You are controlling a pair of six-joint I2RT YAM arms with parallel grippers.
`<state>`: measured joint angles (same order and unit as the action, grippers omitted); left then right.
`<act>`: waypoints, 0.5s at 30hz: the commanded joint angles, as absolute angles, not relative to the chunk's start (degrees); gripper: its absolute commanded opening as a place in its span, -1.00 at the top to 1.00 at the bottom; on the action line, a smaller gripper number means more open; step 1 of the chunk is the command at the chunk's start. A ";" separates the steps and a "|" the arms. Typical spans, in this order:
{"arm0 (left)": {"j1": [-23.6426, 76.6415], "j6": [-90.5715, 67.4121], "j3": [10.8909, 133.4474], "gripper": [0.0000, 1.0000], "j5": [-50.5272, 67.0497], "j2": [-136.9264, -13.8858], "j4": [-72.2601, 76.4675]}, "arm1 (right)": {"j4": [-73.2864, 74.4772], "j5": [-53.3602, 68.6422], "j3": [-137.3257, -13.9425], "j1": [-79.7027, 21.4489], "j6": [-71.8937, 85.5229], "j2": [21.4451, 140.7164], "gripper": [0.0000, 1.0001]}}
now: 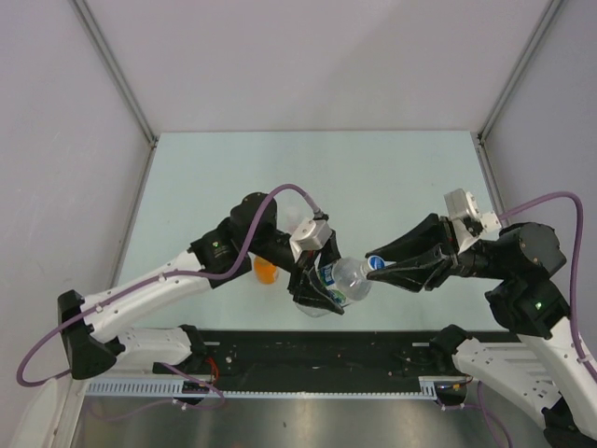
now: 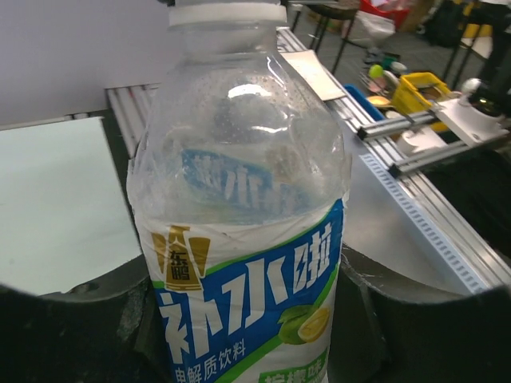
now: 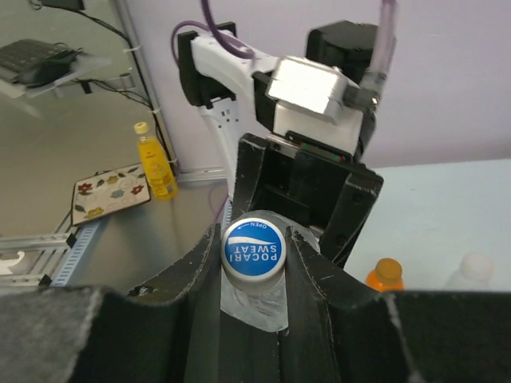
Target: Unscrew the bottle caps
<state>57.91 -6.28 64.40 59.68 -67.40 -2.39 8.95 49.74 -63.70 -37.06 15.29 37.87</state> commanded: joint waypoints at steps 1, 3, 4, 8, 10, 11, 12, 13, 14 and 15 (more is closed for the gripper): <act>58.01 -7.91 65.92 1.00 73.99 -67.32 -1.14 | 3.96 57.90 -65.21 -36.65 14.33 37.00 1.00; 57.66 -9.74 66.09 1.00 75.32 -67.76 -0.27 | 2.21 59.76 -65.21 -36.65 15.46 36.65 1.00; 57.66 -10.45 66.09 1.00 76.45 -68.11 1.30 | 1.50 61.33 -65.21 -36.65 15.82 36.39 1.00; 57.57 -16.16 65.21 1.00 77.52 -68.82 8.16 | -1.14 63.55 -65.56 -36.56 17.67 36.21 1.00; 57.48 -12.68 66.52 1.00 75.43 -69.08 4.86 | 3.14 58.32 -66.44 -36.65 14.61 35.60 1.00; 57.48 -10.31 67.32 1.00 74.02 -69.17 -0.91 | 4.64 55.31 -66.53 -36.65 13.37 35.25 1.00; 57.31 -6.89 67.85 1.00 72.52 -69.08 -3.40 | 7.27 51.63 -66.79 -36.65 11.10 34.90 1.00; 57.22 -5.20 68.90 1.00 71.29 -69.00 -5.52 | 8.34 42.11 -66.80 -36.65 10.47 34.11 1.00; 56.61 -3.45 69.34 1.00 68.23 -68.73 -10.50 | 10.44 37.14 -66.88 -36.74 9.68 33.93 1.00; 56.25 -1.34 69.69 1.00 66.55 -68.38 -12.20 | 11.50 26.13 -66.97 -36.65 7.93 33.84 1.00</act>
